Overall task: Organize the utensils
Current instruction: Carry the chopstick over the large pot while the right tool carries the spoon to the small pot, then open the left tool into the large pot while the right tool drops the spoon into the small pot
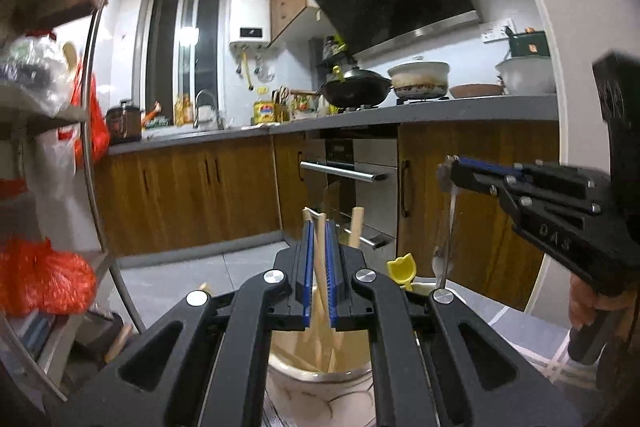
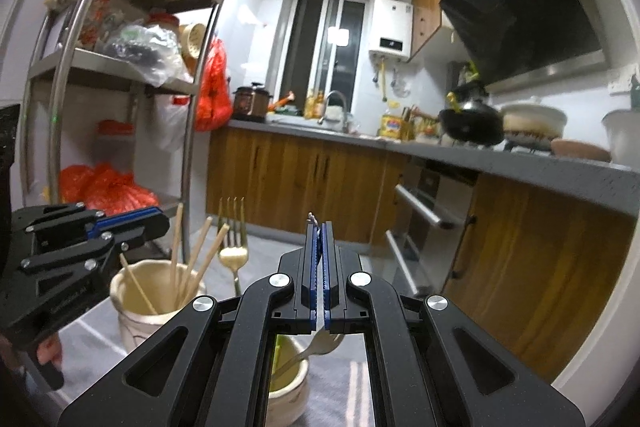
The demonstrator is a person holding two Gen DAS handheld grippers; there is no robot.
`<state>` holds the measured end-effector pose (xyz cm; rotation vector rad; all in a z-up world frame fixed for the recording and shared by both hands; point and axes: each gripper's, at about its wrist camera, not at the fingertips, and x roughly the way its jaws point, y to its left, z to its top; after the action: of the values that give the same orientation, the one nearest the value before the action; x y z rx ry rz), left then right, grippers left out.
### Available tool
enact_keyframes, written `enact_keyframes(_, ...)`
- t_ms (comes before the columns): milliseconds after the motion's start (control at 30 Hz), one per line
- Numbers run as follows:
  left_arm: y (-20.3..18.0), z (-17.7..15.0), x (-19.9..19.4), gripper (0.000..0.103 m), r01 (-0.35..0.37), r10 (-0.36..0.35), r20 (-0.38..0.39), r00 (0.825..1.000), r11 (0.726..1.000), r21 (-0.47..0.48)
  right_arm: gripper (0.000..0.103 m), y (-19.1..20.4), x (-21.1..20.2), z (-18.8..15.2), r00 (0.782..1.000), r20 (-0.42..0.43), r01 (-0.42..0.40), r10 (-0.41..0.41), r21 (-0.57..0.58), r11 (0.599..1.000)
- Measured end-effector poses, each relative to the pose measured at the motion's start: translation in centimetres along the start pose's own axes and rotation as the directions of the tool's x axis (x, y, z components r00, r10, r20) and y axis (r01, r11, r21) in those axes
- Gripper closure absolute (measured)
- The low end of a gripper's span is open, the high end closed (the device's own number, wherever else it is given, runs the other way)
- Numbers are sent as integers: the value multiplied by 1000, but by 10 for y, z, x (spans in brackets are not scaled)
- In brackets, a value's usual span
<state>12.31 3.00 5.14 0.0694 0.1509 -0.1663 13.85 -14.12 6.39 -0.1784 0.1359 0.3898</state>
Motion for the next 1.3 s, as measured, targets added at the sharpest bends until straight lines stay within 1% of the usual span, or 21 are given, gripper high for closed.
enact_keyframes(133, 4, -2, 0, 98, -3, 3, -1, 1000, 1000, -10, 100, 0, 9, -9, 999, -45, -30, 30, 9, 1000)
enact_keyframes(233, 4, -4, 4, 98, -3, 3, -17, 1000, 1000, -12, 100, -3, 18, -14, 996, -76, -44, 46, 32, 999)
enact_keyframes(400, 6, -8, 9, 98, -6, 5, -40, 999, 1000, -16, 100, -2, 33, -22, 990, -132, -47, 52, 42, 998)
enact_keyframes(533, 7, -9, 11, 98, -2, 2, -52, 999, 1000, -15, 100, -5, 36, -24, 988, -143, -44, 52, 62, 997)
enact_keyframes(600, 6, -9, 11, 98, -2, 2, -52, 999, 1000, -14, 100, -7, 35, -24, 988, -139, -57, 67, 75, 996)
enact_keyframes(667, 6, -9, 11, 98, -3, 2, -53, 999, 1000, -12, 90, -8, 33, -23, 989, -132, -59, 69, 78, 995)
enact_keyframes(733, 6, -7, 10, 98, -1, 0, -51, 999, 1000, -12, 84, -11, 28, -20, 991, -108, -74, 85, 97, 992)
enact_keyframes(833, 5, -4, 5, 98, 0, -1, -44, 999, 1000, -11, 83, -13, 21, -15, 993, -73, -81, 90, 117, 990)
enact_keyframes(900, 3, -1, 1, 98, 5, -5, -41, 999, 1000, -12, 79, -16, 14, -11, 995, -50, -80, 87, 128, 989)
enact_keyframes(933, 2, 1, -1, 98, 6, -6, -41, 999, 1000, -10, 73, -18, 10, -9, 996, -39, -77, 83, 135, 988)
enact_keyframes(967, 1, 3, -4, 98, 10, -10, -41, 999, 1000, -7, 64, -20, 5, -8, 997, -23, -73, 77, 147, 987)
enact_keyframes(1033, -2, 7, -9, 98, 15, -15, -39, 999, 1000, 2, 59, -25, -6, -4, 997, 0, -77, 79, 178, 981)
enact_keyframes(1067, -4, 9, -12, 98, 14, -14, -38, 999, 1000, 8, 51, -26, -9, -3, 997, 4, -79, 80, 186, 979)
enact_keyframes(1100, -6, 11, -13, 98, 14, -13, -38, 999, 1000, 11, 46, -28, -15, -2, 997, 13, -82, 81, 197, 977)
enact_keyframes(1167, -8, 15, -18, 97, 12, -12, -43, 999, 1000, 16, 23, -30, -22, 0, 997, 21, -82, 79, 209, 975)
enact_keyframes(1200, -9, 17, -20, 96, 10, -9, -47, 999, 1000, 17, 20, -32, -25, 1, 997, 23, -82, 79, 215, 973)
enact_keyframes(1267, -10, 19, -26, 84, -5, 6, -53, 999, 1000, 17, 9, -36, -35, 2, 997, 33, -79, 73, 235, 969)
enact_keyframes(1300, -10, 19, -29, 65, -14, 15, -51, 999, 1000, 11, 7, -38, -39, 2, 997, 36, -72, 66, 244, 967)
